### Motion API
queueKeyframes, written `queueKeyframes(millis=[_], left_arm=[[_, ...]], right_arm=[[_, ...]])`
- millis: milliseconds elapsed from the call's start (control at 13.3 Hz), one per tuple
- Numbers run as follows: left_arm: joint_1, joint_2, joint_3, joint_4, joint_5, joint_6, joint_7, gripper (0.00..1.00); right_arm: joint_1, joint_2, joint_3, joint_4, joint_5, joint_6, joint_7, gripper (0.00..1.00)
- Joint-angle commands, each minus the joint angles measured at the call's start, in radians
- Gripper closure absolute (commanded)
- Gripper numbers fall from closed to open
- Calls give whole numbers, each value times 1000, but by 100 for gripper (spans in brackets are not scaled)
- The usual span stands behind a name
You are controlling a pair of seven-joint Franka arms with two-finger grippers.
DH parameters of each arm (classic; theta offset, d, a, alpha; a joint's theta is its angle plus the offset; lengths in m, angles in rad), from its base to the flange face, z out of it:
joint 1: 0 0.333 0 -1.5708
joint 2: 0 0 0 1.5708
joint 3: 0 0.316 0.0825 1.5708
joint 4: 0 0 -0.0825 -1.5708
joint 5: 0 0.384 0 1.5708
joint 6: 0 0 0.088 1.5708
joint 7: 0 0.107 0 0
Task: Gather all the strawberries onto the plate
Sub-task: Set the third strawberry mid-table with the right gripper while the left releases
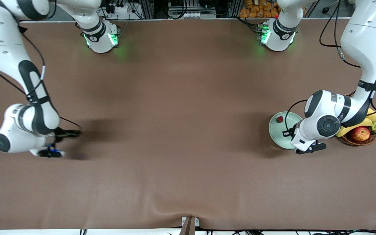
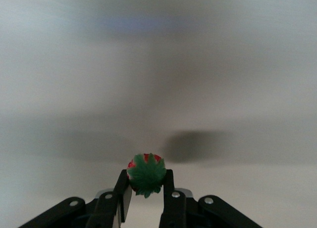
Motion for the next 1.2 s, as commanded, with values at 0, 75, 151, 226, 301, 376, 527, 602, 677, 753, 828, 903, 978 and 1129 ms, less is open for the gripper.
queueKeyframes(millis=[0, 75, 151, 226, 301, 376, 527, 602, 677, 753, 828, 903, 978, 1129], left_arm=[[30, -12, -10, -20, 32, 31, 11, 5], [36, -23, -13, -20, 28, 28, 8, 0], [36, -40, -22, -21, 26, 24, 5, 0], [36, -53, -37, -20, 19, 13, -1, 0], [38, -69, -63, -15, 3, -22, -5, 0], [38, -84, -89, -12, -30, -56, -25, 0], [36, -101, -152, -8, -90, -102, -86, 0], [38, -100, -184, -8, -103, -107, -135, 0], [32, -98, -207, -6, -106, -107, -190, 0], [26, -90, -229, -5, -107, -107, -240, 0], [18, -83, -252, 2, -107, -105, -293, 0], [6, -58, -269, 11, -110, -99, -339, 0], [-17, -43, -275, 23, -113, -94, -385, 0], [-77, -14, -275, 54, -113, -90, -480, 0]], right_arm=[[203, -4, -9, 30, 216, -2, 269, 100], [280, 1, -9, 55, 311, 6, 342, 100], [347, 2, -10, 61, 398, 50, 401, 100], [415, 4, -10, 61, 478, 136, 447, 100], [482, 13, -10, 61, 538, 221, 473, 100], [545, 28, -10, 61, 592, 297, 502, 100], [673, 90, -10, 87, 707, 499, 550, 100], [739, 131, -10, 117, 751, 600, 561, 100], [792, 171, -10, 151, 778, 671, 578, 100], [832, 202, -10, 185, 796, 717, 607, 100], [859, 235, -12, 223, 798, 748, 643, 100], [876, 252, -12, 245, 798, 761, 674, 80], [883, 254, -12, 245, 799, 765, 697, 36], [897, 249, -13, 241, 803, 779, 746, 13]])
